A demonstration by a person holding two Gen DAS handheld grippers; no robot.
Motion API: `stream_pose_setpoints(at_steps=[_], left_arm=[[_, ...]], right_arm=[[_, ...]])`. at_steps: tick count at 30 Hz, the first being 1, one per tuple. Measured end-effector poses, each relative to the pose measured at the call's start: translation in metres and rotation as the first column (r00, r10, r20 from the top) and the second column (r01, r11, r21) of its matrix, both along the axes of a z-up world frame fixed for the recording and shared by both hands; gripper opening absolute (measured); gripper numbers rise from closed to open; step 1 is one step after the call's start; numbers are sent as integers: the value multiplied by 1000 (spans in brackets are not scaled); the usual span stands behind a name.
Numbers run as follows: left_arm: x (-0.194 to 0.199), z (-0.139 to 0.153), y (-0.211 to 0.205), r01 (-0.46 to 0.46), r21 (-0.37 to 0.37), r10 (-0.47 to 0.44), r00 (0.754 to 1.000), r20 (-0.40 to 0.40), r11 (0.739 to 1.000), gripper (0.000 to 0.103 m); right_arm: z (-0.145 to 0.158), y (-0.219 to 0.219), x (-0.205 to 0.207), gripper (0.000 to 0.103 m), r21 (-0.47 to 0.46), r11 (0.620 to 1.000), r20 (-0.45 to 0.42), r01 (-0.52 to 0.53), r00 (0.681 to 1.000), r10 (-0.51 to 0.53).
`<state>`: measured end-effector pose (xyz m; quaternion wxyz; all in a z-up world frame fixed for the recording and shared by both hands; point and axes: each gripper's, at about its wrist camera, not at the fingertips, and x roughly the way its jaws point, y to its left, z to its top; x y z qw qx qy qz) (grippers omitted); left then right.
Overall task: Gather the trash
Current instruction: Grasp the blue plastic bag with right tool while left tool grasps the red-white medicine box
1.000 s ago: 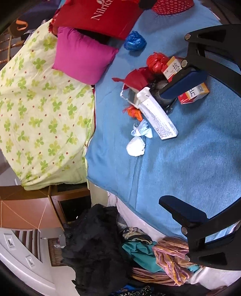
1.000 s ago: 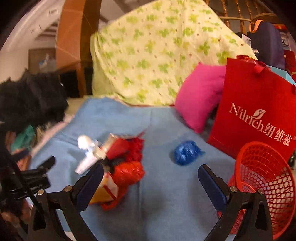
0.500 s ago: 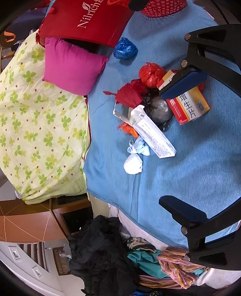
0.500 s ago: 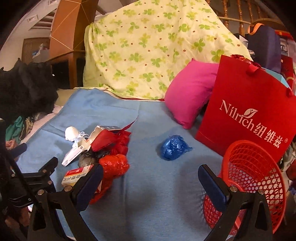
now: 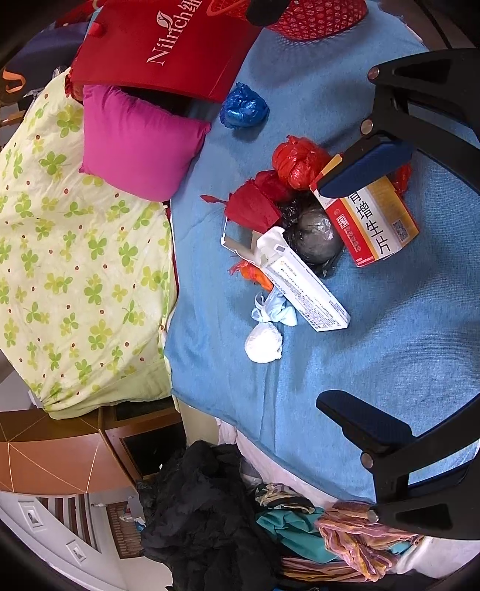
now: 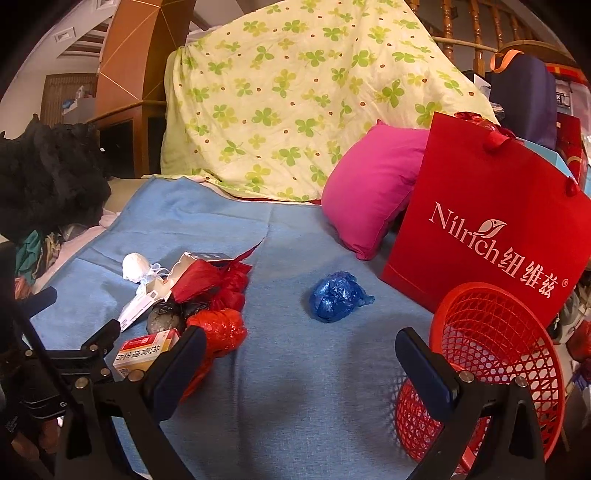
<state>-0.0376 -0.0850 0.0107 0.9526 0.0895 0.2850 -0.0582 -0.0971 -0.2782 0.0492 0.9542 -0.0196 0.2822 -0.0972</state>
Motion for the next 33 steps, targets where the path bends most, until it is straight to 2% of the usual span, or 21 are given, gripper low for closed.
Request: stream_pose_setpoints(at_steps=[10,15,19,25,28,31,33], left_arm=[[11,-5,10,-11,-29,9,999,-44,1000,103],[22,-8,21,2,-76,-10,995,-103,997,103],[27,-11,26,36,-120,-52,989,-142,992,103],[25,-18,6,165,-137,-187,967,-170,977,103],[25,-20,-10,252,-136,-274,944,-181,958,103],[27,-24,-22,288,-111,-305,934,-188,951,103],[31,-30,-27,301,-108,-318,924,-212,947,103]], right_arm=[[-1,-15,24,103,56,998,-2,-4,1000,4],[-7,-18,64,103,120,992,-32,-33,999,37],[-22,-28,112,103,193,981,-98,-1,995,20],[-44,-76,166,103,369,917,-157,148,983,-95],[-56,-99,180,100,439,871,-183,221,971,-154],[-68,-113,192,90,445,848,-230,288,952,-203],[-78,-119,201,88,420,844,-271,334,934,-235]])
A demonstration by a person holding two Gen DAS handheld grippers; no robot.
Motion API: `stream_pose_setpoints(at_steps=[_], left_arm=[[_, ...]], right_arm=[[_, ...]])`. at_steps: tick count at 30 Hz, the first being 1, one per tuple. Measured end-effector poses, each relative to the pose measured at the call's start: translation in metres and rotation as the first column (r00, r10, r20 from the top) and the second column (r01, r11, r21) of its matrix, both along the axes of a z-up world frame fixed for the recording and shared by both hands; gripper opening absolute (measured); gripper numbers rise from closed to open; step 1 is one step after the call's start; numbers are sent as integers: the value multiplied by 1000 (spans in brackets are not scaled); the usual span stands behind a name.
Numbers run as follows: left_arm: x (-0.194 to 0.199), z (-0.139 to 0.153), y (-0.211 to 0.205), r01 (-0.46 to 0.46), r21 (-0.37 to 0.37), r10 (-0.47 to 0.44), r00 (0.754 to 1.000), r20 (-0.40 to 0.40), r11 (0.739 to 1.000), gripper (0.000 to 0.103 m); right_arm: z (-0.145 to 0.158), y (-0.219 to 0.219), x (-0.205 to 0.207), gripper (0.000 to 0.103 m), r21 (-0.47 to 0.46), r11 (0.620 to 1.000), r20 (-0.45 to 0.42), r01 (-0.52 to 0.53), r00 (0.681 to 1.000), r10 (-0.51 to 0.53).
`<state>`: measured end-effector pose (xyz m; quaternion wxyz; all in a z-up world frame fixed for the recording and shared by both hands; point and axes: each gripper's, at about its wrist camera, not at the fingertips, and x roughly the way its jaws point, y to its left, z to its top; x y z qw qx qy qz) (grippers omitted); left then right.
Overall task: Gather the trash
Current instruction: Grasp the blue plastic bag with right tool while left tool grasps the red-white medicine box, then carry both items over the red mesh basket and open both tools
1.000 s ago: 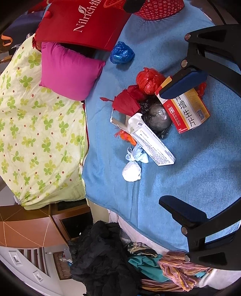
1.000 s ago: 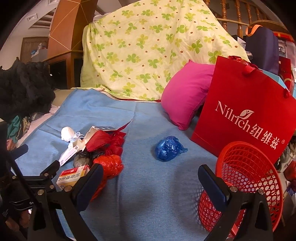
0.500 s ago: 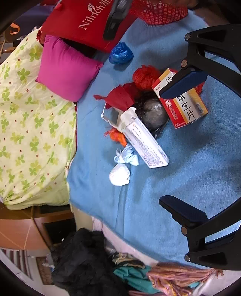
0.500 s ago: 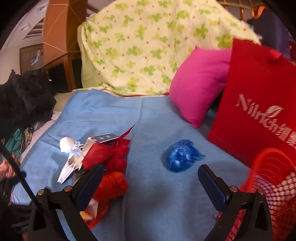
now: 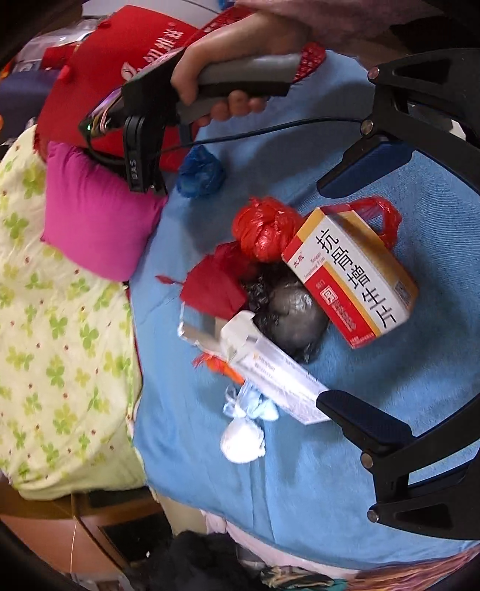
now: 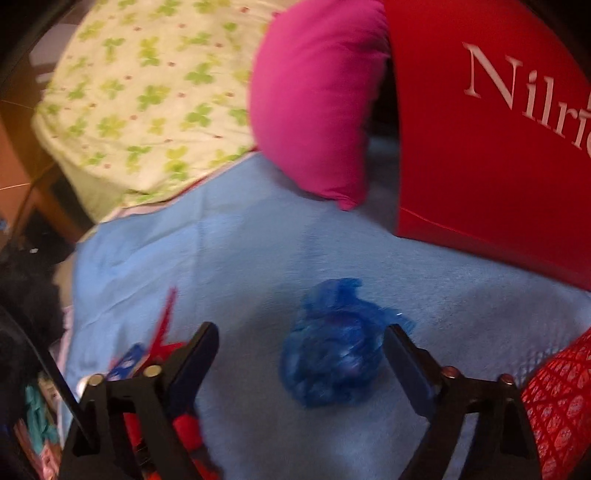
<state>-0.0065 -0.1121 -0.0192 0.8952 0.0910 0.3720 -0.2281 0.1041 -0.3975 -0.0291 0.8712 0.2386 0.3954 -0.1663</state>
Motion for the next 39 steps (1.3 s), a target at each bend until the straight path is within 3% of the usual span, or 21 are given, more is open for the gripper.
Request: stream_pose_setpoints(at_steps=[2,4,8,13,19,25,30,34,39], left_arm=[[4,-4,-1,12,-9,-13,999,-33,1000,103],[6,-10,-3,27,-17,-28,998,-61,999,97],[10,-22,-5,48,-20,-50,992,-113,999,71],[7,-20,1,62,-84,-73,987,-142,995,62],[-2,-13,9,78,-115,-93,987,-134,990,55],[-18,14,33,79,-183,-91,994,-60,980,55],[-37,41,46,67,-203,-56,997,61,977,54],[-51,64,16,109,-184,-79,984,159,977,54],[-70,102,-60,246,-254,-203,962,183,936,55]], right_arm=[[-12,-4,9,83,10,1000,-40,3,999,-3],[-25,-6,15,65,17,1000,-102,-3,995,5],[-22,-5,14,62,22,1000,-86,-22,996,24],[-4,4,-8,60,38,997,-25,-67,997,68],[42,28,-46,60,9,986,105,-165,981,164],[92,41,-100,60,-53,974,253,-219,941,225],[119,36,-159,61,-83,973,361,-217,903,232],[128,13,-212,61,-87,984,416,-157,892,179],[123,-34,-267,61,-75,997,447,-16,893,48]])
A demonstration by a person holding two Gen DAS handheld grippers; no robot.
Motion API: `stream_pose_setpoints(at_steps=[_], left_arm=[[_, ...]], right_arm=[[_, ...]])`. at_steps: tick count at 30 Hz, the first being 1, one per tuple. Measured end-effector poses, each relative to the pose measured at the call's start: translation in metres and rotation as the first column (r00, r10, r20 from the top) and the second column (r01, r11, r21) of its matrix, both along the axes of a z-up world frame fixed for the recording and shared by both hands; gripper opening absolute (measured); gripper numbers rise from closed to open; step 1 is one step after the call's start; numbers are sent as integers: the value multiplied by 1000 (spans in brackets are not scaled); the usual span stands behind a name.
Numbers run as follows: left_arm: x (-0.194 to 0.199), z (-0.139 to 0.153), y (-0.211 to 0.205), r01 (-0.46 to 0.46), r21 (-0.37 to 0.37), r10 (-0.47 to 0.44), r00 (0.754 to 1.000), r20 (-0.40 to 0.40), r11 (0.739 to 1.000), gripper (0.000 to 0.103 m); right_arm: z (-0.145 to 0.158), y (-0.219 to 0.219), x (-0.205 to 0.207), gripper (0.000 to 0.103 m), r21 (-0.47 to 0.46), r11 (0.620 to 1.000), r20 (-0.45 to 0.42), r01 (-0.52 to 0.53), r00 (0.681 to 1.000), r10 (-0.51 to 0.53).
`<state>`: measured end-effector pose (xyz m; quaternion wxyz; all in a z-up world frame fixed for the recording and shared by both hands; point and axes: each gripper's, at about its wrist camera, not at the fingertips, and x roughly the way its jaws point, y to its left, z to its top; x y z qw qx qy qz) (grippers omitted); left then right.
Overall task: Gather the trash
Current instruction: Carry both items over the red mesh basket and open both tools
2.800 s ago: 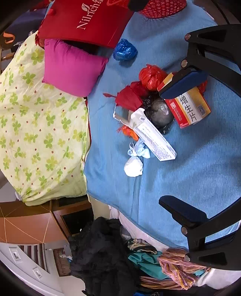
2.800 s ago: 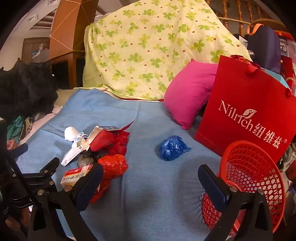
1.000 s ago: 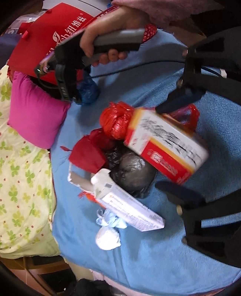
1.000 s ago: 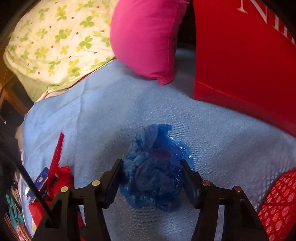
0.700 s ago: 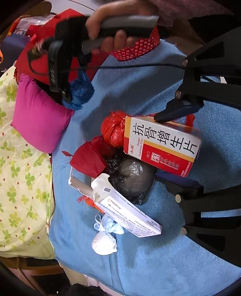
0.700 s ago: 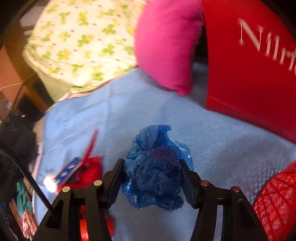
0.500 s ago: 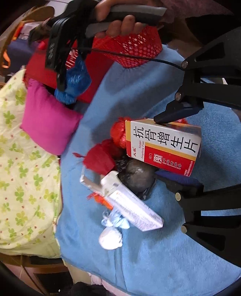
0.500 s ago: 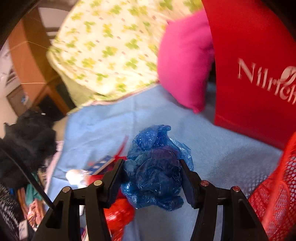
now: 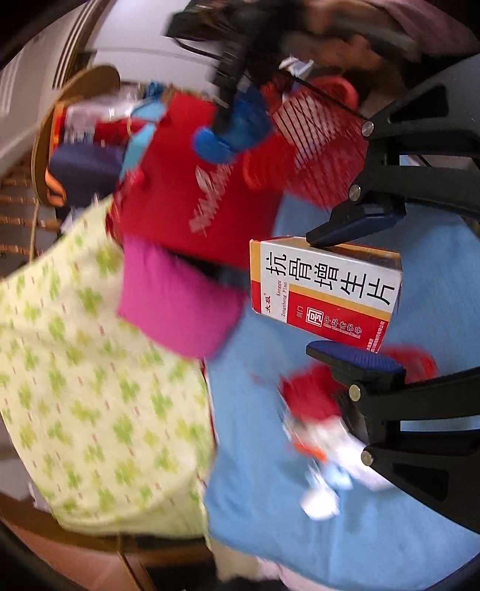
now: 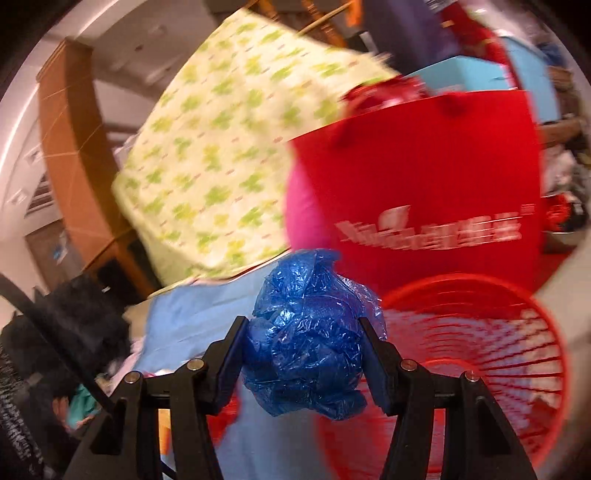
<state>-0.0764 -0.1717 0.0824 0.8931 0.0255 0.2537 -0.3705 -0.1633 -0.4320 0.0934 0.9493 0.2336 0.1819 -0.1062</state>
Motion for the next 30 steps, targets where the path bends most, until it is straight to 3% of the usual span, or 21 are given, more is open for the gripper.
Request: stream_pose_setpoints(at_steps=[9,15,20,25,28,30], left_arm=[[-18,6,-147,185,56,-183,982,-36,981,57],[-20,-7,-191,206,129,-200,978,-54,970,61],[-17,-10,-177,173,140,-170,985,-35,975,63],[-6,-11,-125,94,160,-97,995,11,983,63],[8,-13,-80,2,177,-12,999,52,984,63],[17,-16,-47,-78,183,63,994,84,980,63]], right_arm=[[-27,-84,-35,64,109,986,-43,125,992,-121],[-35,-106,-41,70,131,983,-49,125,992,-120],[-29,-116,-58,70,99,967,25,236,971,-240],[-41,-134,-67,71,155,948,-15,279,960,-280],[-39,-132,-75,71,58,934,-55,354,935,-351],[-39,-131,-76,71,-57,888,-110,457,881,-460]])
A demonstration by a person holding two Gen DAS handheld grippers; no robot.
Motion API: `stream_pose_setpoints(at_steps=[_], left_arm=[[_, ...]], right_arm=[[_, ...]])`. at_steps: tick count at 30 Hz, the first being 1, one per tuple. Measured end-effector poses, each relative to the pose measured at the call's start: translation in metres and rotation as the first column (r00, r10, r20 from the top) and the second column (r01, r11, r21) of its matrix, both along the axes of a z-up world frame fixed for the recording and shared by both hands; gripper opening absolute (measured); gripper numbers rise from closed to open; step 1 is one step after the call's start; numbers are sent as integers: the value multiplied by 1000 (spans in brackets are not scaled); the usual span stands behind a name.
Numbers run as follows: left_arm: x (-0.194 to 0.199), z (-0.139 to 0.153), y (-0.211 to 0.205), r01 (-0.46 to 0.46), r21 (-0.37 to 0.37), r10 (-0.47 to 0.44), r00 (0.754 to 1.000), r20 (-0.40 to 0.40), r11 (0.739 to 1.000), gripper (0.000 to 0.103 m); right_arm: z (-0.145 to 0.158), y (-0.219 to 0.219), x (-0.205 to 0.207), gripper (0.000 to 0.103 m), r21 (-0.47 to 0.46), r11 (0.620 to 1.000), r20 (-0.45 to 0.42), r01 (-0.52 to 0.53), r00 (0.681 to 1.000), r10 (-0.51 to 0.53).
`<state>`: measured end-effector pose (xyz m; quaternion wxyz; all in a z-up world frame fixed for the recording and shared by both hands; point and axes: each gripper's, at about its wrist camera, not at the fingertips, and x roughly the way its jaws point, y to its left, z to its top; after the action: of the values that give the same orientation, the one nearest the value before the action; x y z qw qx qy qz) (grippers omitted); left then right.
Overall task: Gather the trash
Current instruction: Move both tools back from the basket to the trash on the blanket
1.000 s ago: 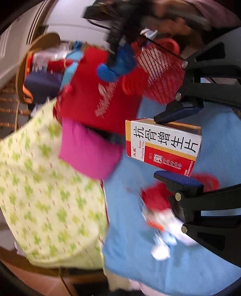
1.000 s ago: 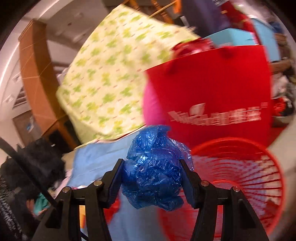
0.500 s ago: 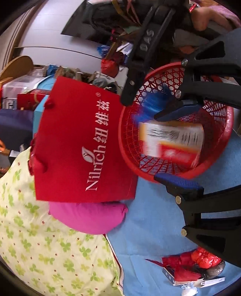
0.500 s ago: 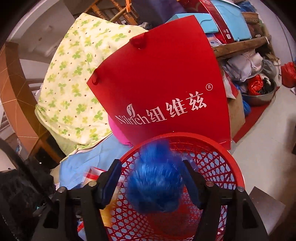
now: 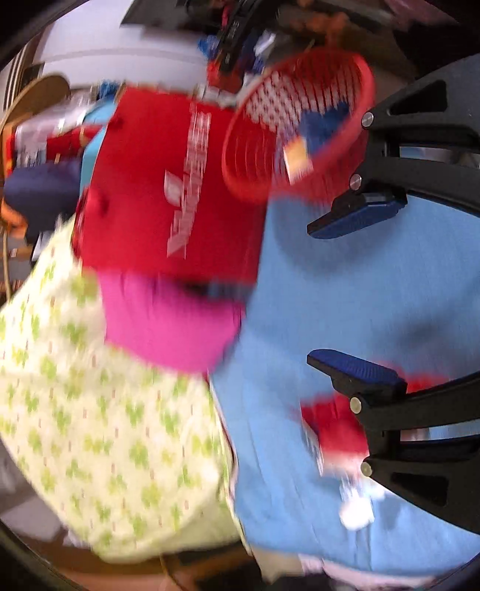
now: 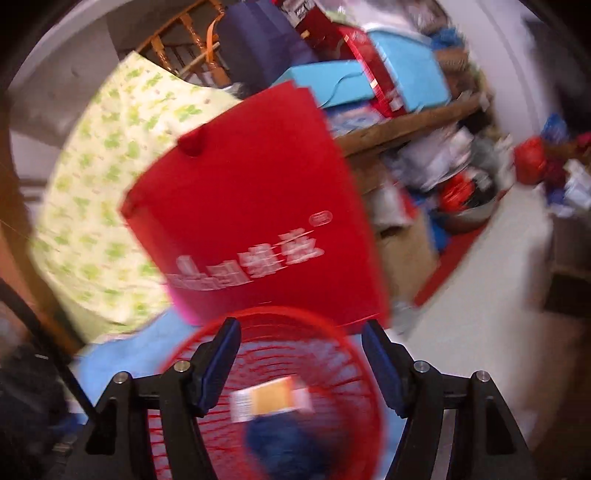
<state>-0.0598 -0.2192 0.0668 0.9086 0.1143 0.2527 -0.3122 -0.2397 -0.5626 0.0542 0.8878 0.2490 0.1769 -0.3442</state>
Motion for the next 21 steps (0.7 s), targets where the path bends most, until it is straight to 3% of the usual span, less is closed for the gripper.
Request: stream_pose_setpoints(at_steps=[3,5,9,15,21], left_arm=[[19,-7,58,-160,-15,160,987,32,987,63],[31,-14,92,-265,-34,267,963,36,964,65],[49,-32,141,-414,-18,415,910,27,910,67],[61,-37,178,-492,-25,492,870,-2,870,67],[66,-44,186,-494,-12,494,869,-18,869,67]], right_arm=[[0,5,2,71,-108,987,-89,121,987,-131],[-4,7,11,71,-125,984,-127,129,981,-145],[-13,15,38,71,-27,999,-120,47,992,-50],[-14,47,74,71,-70,997,-125,28,992,-37],[-5,75,98,71,-144,989,-77,22,997,-33]])
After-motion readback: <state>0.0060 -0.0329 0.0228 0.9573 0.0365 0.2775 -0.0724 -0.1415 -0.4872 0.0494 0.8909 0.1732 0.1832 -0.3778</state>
